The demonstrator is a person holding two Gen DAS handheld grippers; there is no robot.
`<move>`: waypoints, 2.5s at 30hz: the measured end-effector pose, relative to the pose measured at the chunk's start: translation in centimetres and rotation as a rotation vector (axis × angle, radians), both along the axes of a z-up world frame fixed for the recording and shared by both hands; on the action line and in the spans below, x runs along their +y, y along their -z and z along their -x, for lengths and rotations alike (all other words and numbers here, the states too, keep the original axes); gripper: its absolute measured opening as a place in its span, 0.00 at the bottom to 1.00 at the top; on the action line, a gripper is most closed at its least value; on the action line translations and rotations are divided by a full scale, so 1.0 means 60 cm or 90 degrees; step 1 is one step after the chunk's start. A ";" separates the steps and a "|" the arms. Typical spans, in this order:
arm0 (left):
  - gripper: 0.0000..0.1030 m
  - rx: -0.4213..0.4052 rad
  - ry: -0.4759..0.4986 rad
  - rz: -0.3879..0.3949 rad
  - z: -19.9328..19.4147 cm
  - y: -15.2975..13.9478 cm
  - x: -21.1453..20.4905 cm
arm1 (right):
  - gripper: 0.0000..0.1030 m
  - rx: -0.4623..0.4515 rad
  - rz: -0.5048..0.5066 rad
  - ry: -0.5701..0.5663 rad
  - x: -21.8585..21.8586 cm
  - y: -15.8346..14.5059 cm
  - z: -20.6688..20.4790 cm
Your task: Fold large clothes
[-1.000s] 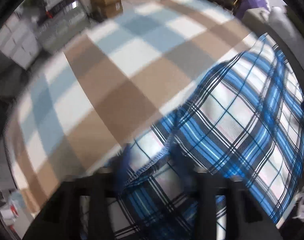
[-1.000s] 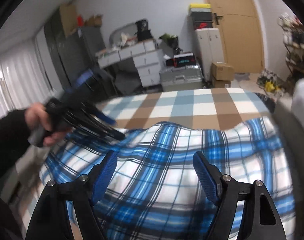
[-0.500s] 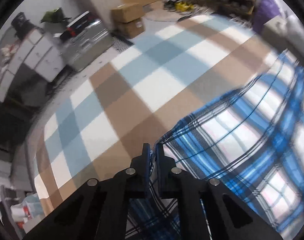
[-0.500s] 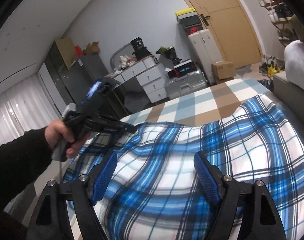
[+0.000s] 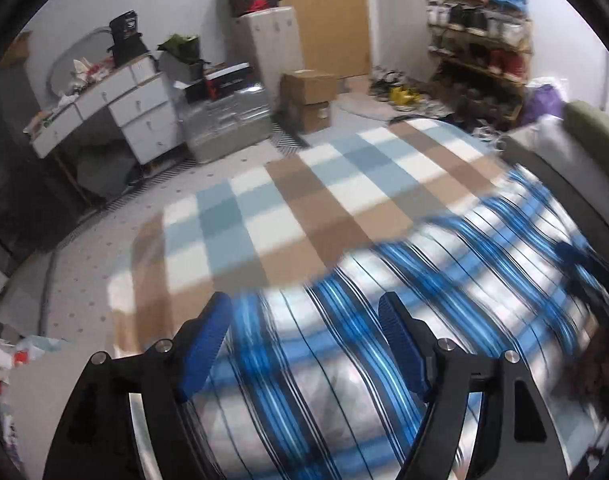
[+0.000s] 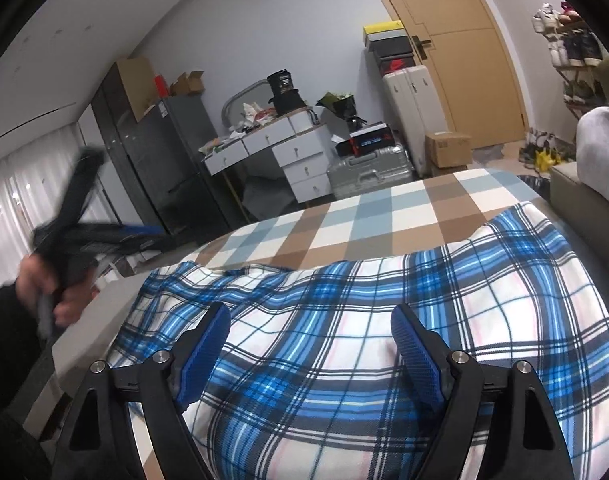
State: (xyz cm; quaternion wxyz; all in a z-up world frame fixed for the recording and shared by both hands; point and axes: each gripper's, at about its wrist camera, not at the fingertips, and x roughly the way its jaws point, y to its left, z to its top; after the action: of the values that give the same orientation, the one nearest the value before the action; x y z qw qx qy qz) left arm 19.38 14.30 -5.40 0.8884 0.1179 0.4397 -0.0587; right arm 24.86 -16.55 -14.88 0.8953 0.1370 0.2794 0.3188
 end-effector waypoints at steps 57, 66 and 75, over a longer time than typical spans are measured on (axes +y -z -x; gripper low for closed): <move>0.71 -0.002 -0.094 0.157 0.042 0.131 0.072 | 0.64 0.164 0.391 -0.032 0.321 0.054 -0.125; 0.72 -0.001 -0.095 0.147 0.040 0.131 0.070 | 0.46 0.122 0.414 0.086 0.152 0.003 -0.100; 0.72 0.001 -0.087 0.147 0.037 0.132 0.069 | 0.35 0.154 0.385 0.054 0.106 0.032 -0.077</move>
State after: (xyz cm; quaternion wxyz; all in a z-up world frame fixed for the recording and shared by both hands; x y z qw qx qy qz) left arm 17.13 18.45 -13.34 0.8978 -0.0154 0.4375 -0.0485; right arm 29.51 -10.18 -16.78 0.8679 -0.0870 0.4602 0.1653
